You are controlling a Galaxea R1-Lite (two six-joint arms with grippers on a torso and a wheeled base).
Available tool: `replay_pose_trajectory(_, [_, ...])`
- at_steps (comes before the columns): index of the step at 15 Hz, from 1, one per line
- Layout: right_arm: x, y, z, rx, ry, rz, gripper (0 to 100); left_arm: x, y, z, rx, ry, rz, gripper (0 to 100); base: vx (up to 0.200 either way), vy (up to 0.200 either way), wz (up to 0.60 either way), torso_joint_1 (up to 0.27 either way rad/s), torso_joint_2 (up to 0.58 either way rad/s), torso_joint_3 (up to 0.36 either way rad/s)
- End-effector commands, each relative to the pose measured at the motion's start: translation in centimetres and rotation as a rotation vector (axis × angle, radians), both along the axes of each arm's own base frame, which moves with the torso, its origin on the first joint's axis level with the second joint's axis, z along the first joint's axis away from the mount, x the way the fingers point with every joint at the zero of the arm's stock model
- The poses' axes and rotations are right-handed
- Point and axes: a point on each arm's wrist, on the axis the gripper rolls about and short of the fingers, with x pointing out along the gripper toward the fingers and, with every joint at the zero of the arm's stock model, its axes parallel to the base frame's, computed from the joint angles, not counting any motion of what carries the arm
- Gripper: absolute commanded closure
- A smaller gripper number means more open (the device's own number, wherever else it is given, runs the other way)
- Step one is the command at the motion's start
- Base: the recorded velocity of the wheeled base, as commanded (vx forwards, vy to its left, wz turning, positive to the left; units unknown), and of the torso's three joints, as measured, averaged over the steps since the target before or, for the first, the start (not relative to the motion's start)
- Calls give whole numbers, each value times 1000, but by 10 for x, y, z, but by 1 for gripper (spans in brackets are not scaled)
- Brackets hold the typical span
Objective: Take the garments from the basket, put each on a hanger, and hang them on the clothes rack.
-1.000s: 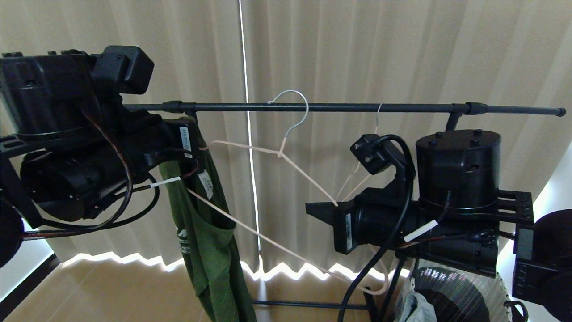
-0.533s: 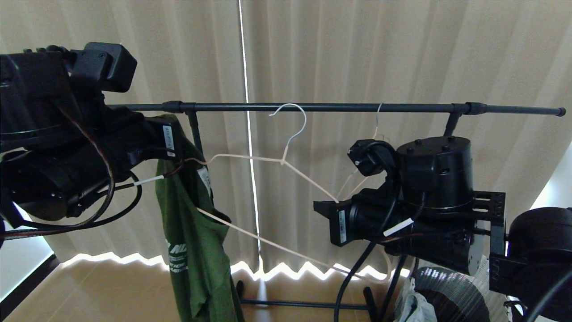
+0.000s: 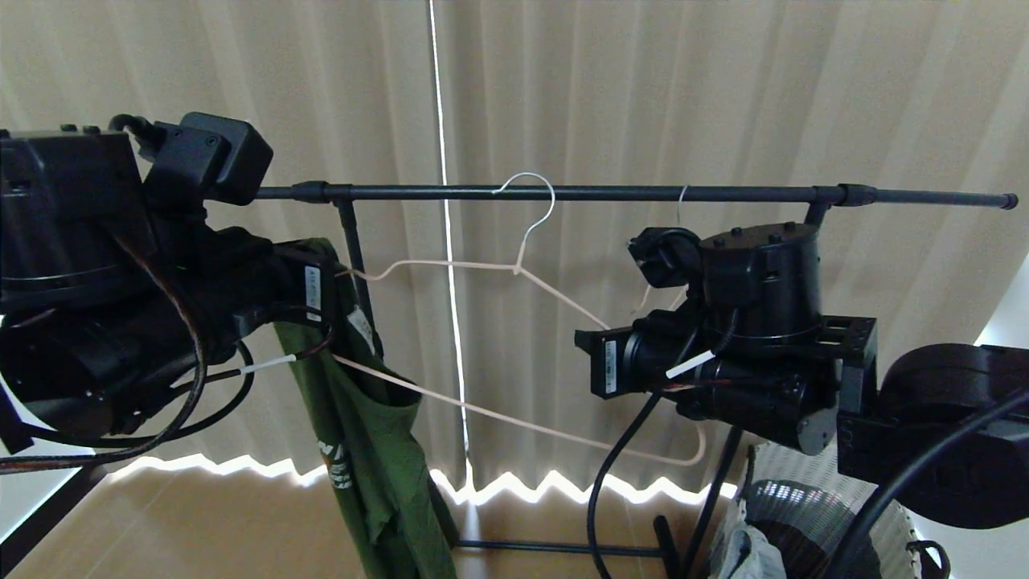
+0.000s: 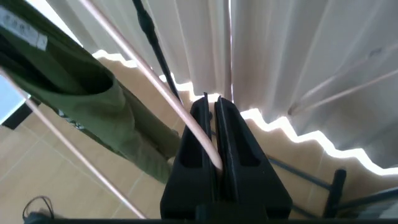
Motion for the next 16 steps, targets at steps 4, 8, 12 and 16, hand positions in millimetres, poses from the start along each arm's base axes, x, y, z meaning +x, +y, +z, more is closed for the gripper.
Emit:
replay_pose_trajectory(4, [6, 10, 3, 16, -18, 14, 100, -1, -43, 4, -47, -1, -136, 100, 0, 0, 0, 0, 0, 0])
replay_pose_trajectory(8, [-9, 23, 8, 67, -3, 88, 100, 19, -59, 6, -88, -2, -132, 100, 0, 0, 0, 0, 0, 0])
replay_pose_trajectory(12, [-25, 30, 16, 150, 48, 194, 100, 41, -52, 14, -127, -25, -70, 100, 0, 0, 0, 0, 0, 0])
replay_pose_trajectory(16, [-36, 38, 14, 166, 85, 236, 100, 50, -50, 18, -164, -37, -38, 100, 0, 0, 0, 0, 0, 0])
